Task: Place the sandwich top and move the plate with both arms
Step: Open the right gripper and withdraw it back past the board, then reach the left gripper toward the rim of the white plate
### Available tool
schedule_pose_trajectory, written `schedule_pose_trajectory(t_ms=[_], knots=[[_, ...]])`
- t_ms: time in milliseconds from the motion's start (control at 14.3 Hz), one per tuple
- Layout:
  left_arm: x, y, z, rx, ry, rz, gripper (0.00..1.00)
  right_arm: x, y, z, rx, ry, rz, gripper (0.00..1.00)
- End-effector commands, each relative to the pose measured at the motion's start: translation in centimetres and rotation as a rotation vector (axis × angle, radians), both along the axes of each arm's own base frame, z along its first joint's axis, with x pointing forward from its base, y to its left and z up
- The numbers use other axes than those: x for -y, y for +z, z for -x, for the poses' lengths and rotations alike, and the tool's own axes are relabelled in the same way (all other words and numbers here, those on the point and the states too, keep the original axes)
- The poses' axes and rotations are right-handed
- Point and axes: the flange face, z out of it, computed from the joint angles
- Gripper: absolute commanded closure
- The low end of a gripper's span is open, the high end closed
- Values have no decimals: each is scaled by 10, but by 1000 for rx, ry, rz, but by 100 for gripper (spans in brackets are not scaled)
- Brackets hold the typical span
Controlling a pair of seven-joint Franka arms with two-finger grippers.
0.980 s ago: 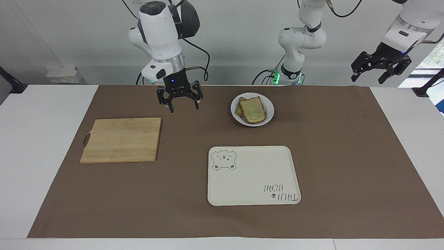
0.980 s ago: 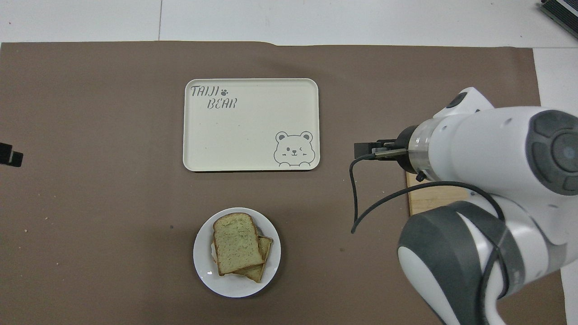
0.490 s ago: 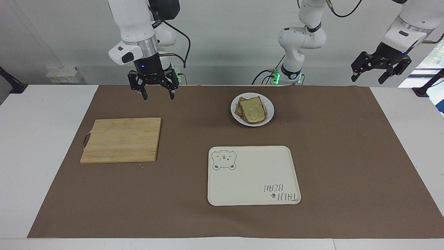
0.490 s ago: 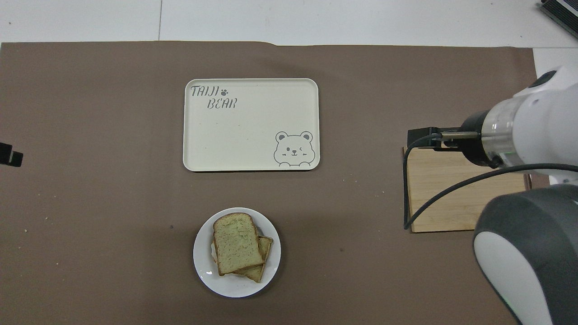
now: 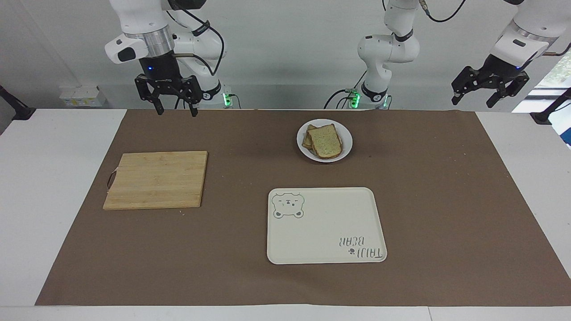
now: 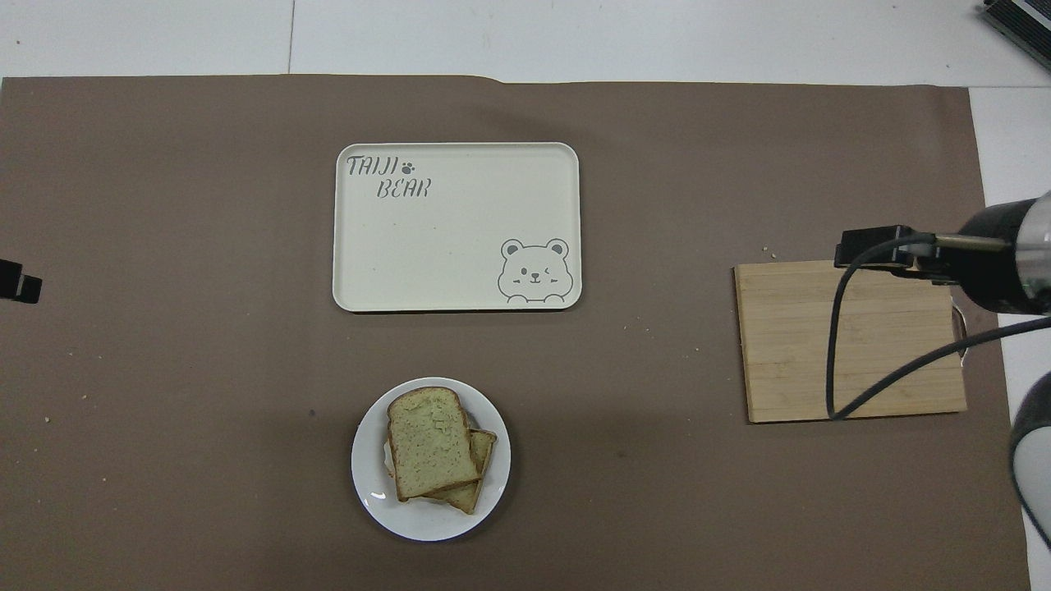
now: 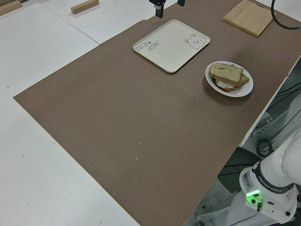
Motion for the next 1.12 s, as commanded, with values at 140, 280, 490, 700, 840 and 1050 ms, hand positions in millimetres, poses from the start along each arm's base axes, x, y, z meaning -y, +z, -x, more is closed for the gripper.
schedule_pose_trajectory(t_ms=[140, 280, 490, 700, 840, 1050], knots=[[-1, 1, 8, -5, -4, -6, 0, 57, 5, 10, -18, -41, 1, 0], [-1, 1, 8, -5, -4, -6, 0, 61, -2, 10, -50, -40, 18, 0], [0, 1, 8, -7, 2, -6, 0, 65, -15, 4, -70, -5, 35, 0], [10, -8, 18, -47, -28, 2, 0, 67, -21, 0, -78, 10, 45, 0], [13, -34, 37, -64, -37, 113, 0, 67, -22, 2, -91, 9, 44, 0], [23, -94, 67, -72, -39, 170, 0, 73, -23, 3, -104, 13, 43, 0]])
